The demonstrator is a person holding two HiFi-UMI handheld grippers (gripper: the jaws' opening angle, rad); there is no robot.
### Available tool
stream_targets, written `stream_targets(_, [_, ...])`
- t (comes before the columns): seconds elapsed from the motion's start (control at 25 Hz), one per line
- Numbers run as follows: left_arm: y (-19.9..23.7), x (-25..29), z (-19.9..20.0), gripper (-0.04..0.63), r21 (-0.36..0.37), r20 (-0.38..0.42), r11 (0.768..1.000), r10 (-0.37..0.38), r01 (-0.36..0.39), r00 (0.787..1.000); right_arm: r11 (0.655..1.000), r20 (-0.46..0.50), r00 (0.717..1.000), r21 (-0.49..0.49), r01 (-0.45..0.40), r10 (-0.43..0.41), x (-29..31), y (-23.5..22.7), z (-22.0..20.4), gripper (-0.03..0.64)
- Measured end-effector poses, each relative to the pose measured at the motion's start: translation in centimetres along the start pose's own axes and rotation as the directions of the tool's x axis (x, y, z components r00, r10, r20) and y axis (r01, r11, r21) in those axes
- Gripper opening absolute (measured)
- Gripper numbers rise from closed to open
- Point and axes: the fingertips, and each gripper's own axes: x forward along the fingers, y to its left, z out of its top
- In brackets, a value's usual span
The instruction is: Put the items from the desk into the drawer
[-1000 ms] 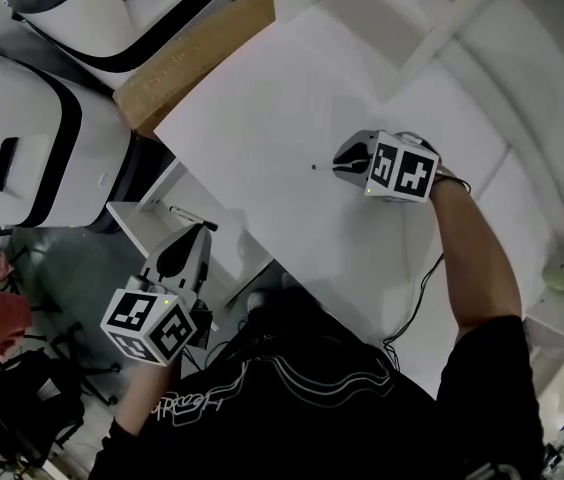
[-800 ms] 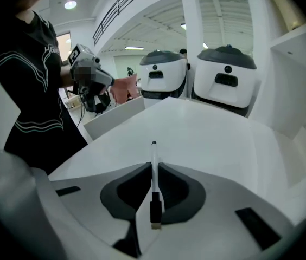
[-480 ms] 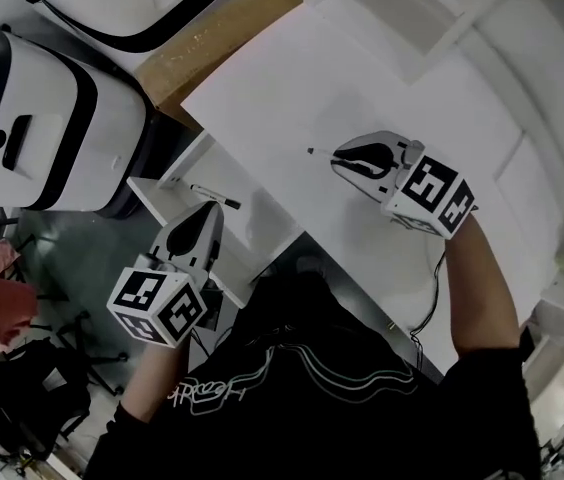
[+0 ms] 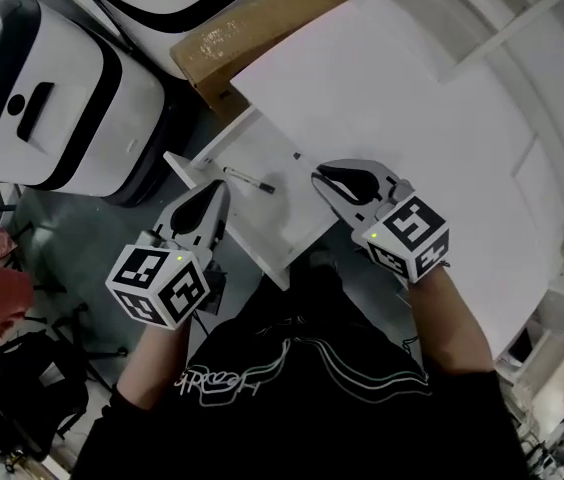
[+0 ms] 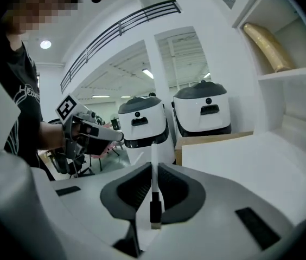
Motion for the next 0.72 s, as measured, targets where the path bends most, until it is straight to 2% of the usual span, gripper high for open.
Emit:
stream_targets(0.16, [3.1,-1.4,-1.2,0.020,-0.023,-0.016,1.000,-0.004,0.004,1.000,0.998,-0.036,0.998,0.033,0.057,-0.056,4.9,2.1,-1.8,0.064])
stream_targets(0.4, [7.9,-2.6,-3.9,0.020,-0.047,-0.060,0.999,0.018,-0.021,0.998,0.993,-0.170,0.979,-0.012,0.114,-0.114,13.3,1.7,-8.8,0.064])
stream_targets(0.56, [10.6,-3.1,-4.8,0.020,-0.063,-0.076,0.997,0.035,-0.040,0.996,0.991,-0.267,0.955,-0.023,0.130,-0.131,18.0,-0.3,-13.1,0.064])
stream_targets(0.72, [12.4,-3.1,-5.7,0.020,-0.084,-0.087,0.995,0.043,-0.051,0.995,0.990,-0.391,0.910,-0.025,0.141,-0.139,21.1,-2.0,-17.7,0.064])
